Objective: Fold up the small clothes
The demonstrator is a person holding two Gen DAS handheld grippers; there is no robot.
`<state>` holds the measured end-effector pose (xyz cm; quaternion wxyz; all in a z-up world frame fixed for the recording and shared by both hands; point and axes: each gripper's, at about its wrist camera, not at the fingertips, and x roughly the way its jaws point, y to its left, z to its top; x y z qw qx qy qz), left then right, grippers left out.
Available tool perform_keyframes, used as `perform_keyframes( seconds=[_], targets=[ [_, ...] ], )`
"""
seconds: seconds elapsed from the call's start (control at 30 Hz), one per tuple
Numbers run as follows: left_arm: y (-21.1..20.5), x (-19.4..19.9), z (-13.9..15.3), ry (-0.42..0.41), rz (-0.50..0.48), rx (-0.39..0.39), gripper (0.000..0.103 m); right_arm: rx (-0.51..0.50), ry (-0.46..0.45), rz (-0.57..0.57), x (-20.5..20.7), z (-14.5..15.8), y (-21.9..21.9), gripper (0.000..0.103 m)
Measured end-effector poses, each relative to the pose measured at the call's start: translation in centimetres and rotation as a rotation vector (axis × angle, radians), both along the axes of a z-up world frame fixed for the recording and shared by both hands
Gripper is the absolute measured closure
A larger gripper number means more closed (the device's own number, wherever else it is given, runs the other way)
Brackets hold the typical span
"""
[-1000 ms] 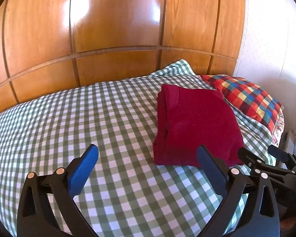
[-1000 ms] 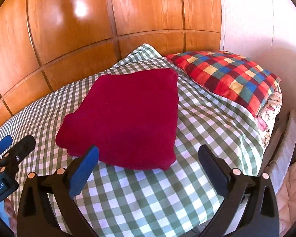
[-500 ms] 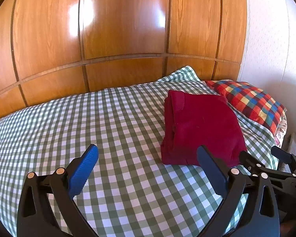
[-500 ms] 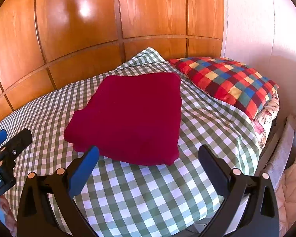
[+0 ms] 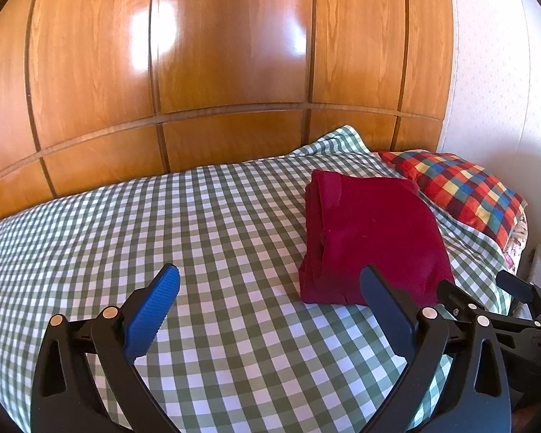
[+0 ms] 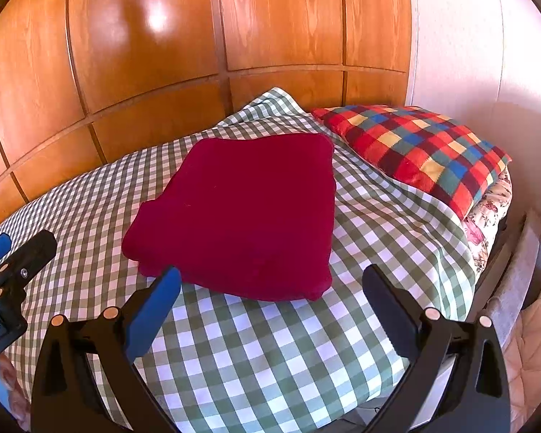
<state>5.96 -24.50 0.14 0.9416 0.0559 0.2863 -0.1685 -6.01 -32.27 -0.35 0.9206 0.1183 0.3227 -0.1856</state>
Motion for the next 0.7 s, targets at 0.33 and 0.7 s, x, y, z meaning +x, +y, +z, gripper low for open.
perform_keyframes(
  seconds=[0.33, 0.7],
  targets=[
    [-0.21, -0.46, 0.52, -0.030, 0.006, 0.013, 0.004, 0.001, -0.003, -0.003, 0.03, 0.19, 0.21, 0.003],
    [0.20, 0.27, -0.16, -0.001, 0.031, 0.013, 0.004, 0.011, 0.009, -0.006, 0.09, -0.38, 0.15, 0.003]
  ],
)
